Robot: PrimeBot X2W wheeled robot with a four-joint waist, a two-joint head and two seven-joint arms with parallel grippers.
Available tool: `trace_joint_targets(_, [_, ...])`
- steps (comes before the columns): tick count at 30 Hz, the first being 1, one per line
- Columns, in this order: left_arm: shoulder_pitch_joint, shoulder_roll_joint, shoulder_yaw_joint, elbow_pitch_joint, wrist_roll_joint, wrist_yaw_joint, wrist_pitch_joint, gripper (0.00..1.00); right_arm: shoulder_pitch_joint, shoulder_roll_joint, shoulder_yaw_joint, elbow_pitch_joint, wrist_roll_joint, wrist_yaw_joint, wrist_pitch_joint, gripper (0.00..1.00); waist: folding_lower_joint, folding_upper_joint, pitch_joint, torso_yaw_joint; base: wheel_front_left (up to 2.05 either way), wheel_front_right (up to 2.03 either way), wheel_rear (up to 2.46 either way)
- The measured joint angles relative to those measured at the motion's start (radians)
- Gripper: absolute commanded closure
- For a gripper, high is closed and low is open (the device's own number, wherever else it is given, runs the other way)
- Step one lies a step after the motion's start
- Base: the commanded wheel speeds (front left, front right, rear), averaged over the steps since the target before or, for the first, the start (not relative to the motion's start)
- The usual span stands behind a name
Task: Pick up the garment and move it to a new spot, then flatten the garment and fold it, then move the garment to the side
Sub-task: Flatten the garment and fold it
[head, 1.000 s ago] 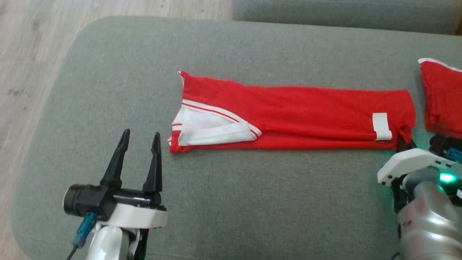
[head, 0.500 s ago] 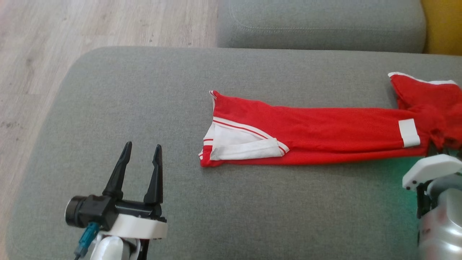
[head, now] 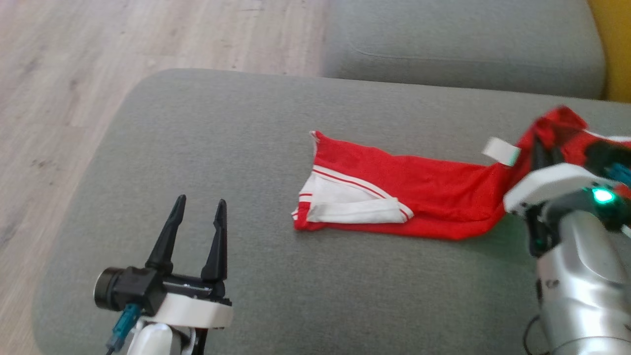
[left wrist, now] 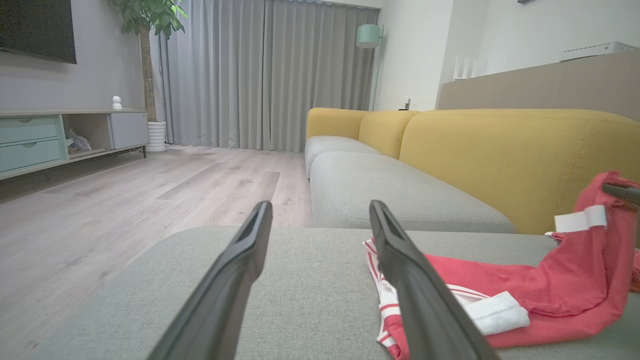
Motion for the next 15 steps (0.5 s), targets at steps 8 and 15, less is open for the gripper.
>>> trace_joint_targets(8, [0.002,0.000,-0.029,0.008,0.000,0.000,0.000,0.00,-0.009,0.000,0.365,-0.065,0.256,0.000,0.027,1.00,0.0000,0.0000,-0.018,0.083,0.00,0.00,0.00])
trace_joint_targets(15, [0.014,0.002,-0.056,0.013,0.000,0.000,0.000,0.00,-0.009,-0.001,0.552,-0.045,0.388,0.000,0.025,1.00,0.0000,0.0000,-0.008,0.154,0.00,0.00,0.00])
